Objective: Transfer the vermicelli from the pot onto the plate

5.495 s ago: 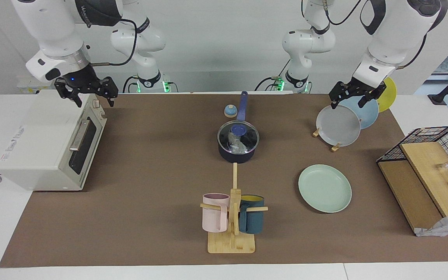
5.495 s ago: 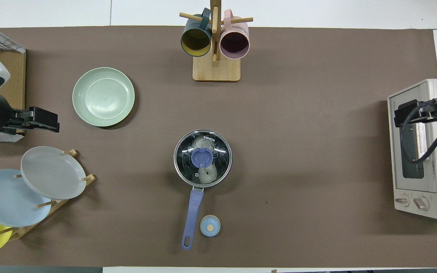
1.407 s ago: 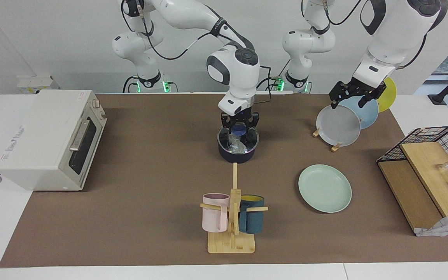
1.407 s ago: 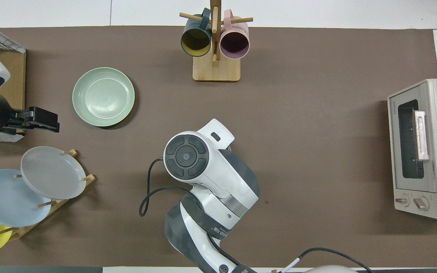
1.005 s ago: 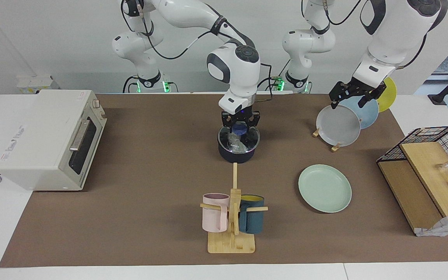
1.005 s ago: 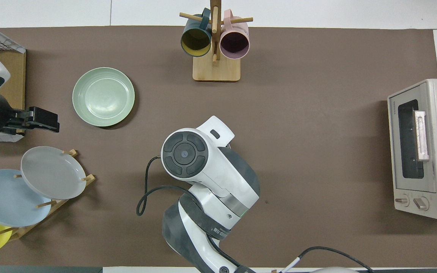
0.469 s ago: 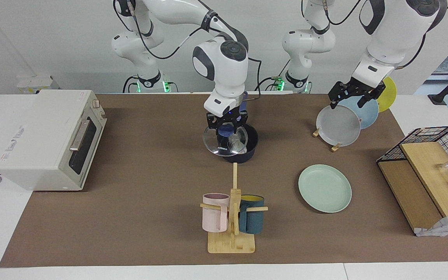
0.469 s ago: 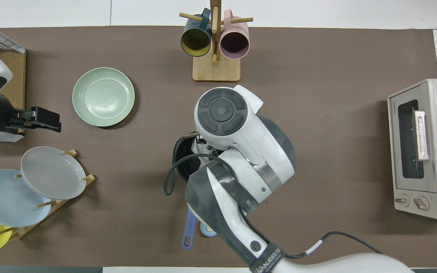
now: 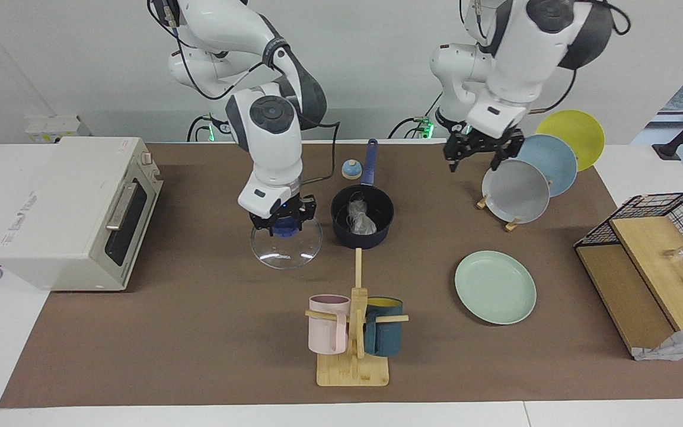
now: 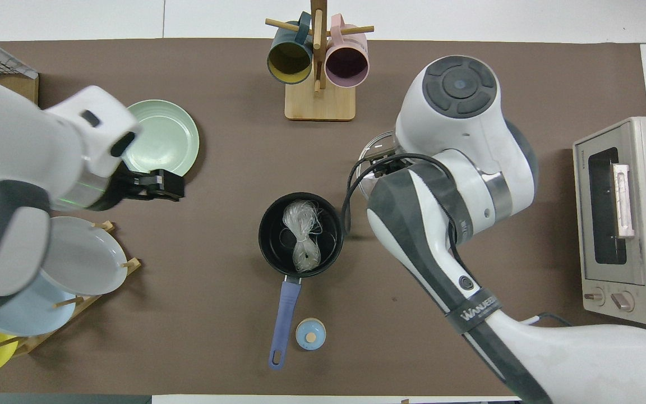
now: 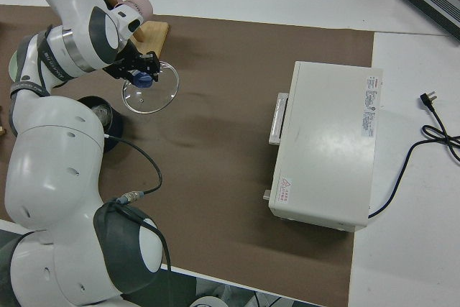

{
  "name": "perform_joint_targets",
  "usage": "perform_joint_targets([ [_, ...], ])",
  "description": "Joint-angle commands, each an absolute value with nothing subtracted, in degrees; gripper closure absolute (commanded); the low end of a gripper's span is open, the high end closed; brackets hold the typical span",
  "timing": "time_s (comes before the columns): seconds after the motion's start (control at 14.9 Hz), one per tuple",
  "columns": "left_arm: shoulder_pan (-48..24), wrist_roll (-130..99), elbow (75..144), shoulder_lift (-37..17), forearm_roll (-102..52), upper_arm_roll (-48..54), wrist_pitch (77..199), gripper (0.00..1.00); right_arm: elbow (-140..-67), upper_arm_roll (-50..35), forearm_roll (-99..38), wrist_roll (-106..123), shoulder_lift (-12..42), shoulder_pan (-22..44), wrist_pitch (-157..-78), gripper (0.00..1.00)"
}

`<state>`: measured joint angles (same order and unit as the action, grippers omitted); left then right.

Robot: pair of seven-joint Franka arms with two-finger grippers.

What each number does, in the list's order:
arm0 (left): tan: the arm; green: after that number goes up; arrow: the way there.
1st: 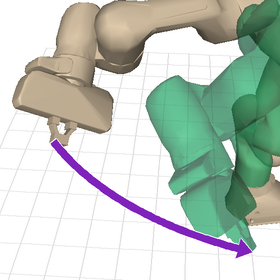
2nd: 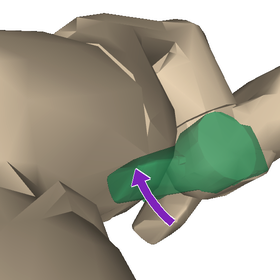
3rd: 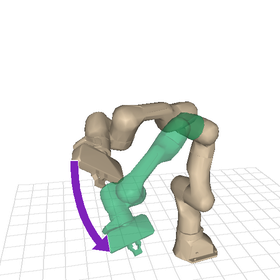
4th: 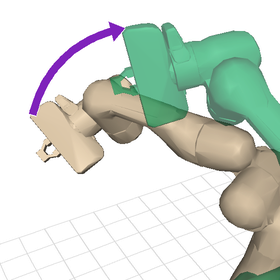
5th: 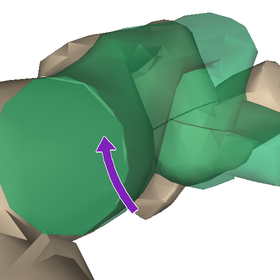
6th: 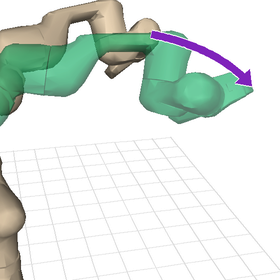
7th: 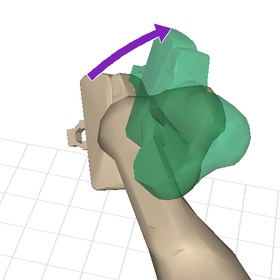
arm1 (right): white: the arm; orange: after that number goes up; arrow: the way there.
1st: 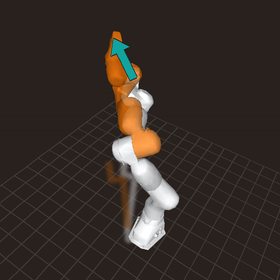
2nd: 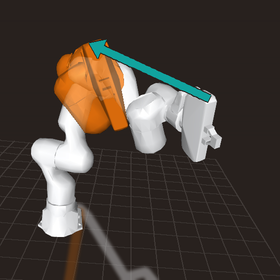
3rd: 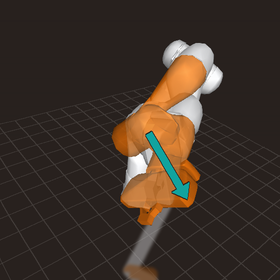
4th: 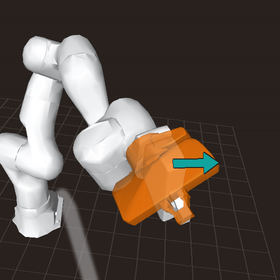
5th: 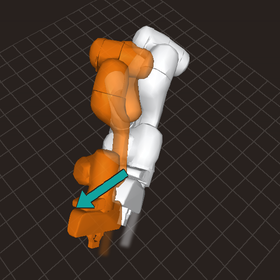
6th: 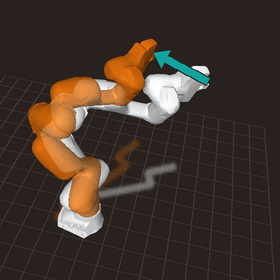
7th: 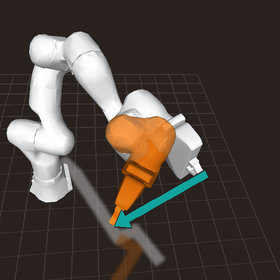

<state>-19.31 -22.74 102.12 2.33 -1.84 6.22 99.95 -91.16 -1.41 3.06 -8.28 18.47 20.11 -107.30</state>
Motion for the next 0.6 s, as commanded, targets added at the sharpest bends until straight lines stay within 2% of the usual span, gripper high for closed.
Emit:
perform_joint_targets([
  [0.0, -27.7, -29.8, 109.4, 1.1, -3.7, 5.4, 109.8, 0.0, -94.5, -2.3, 2.9, -0.8, 17.1, 14.8, -110.0, 0.47],
  [0.2, -34.3, -36.0, 110.4, -6.7, -3.8, 5.4, 119.0, 0.0, -96.3, -2.3, 2.6, 4.0, 17.5, 11.9, -113.9, 0.47],
  [0.54, -36.3, -36.0, 112.1, -11.5, -3.8, 5.3, 124.5, 0.0, -96.7, -2.3, 2.6, 9.0, 20.8, 8.3, -119.1, 0.47],
])
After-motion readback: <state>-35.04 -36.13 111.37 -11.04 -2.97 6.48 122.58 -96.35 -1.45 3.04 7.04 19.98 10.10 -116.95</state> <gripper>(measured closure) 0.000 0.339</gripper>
